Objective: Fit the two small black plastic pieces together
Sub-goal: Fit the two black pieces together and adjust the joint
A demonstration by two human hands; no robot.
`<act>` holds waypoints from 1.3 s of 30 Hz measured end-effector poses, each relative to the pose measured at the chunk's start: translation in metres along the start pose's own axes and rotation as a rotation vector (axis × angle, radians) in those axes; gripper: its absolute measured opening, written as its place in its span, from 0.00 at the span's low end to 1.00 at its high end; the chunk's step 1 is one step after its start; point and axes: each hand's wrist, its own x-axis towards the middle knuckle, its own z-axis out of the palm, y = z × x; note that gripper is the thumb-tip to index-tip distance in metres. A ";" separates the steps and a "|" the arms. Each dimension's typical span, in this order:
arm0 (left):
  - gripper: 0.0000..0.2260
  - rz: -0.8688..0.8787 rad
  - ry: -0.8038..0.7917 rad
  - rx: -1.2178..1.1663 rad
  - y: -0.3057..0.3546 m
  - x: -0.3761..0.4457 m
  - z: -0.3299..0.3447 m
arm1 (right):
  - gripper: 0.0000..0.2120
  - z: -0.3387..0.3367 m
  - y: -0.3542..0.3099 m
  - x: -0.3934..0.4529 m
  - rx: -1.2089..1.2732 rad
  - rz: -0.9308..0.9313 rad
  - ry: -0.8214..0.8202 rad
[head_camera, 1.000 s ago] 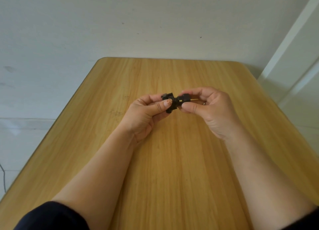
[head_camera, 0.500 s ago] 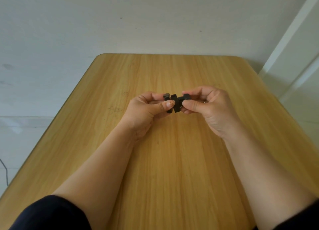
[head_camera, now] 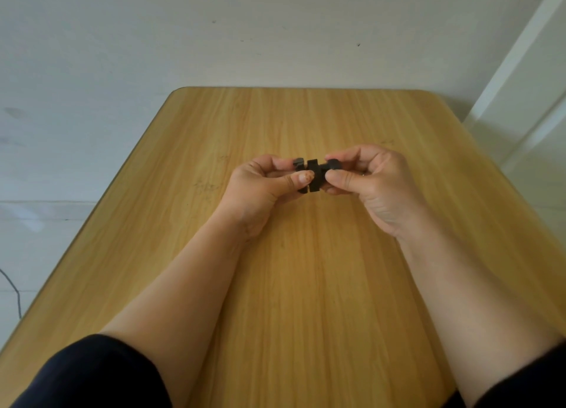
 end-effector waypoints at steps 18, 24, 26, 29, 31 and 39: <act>0.13 -0.058 -0.009 -0.110 0.004 0.003 -0.001 | 0.09 0.000 0.000 0.007 -0.054 0.036 -0.044; 0.16 -0.030 0.026 -0.085 0.003 0.001 0.003 | 0.05 0.004 0.001 0.007 -0.119 0.032 -0.001; 0.17 -0.026 0.043 -0.082 0.003 0.000 0.004 | 0.04 0.005 0.001 0.007 -0.115 0.039 0.016; 0.16 -0.031 0.051 -0.066 0.002 0.000 0.003 | 0.04 0.008 0.001 0.006 -0.143 0.046 0.038; 0.15 -0.069 0.028 -0.058 0.003 0.001 0.002 | 0.04 0.008 0.000 0.006 -0.185 0.042 0.033; 0.07 -0.168 -0.213 -0.035 0.009 0.000 -0.008 | 0.06 0.007 -0.001 0.006 -0.272 0.017 -0.016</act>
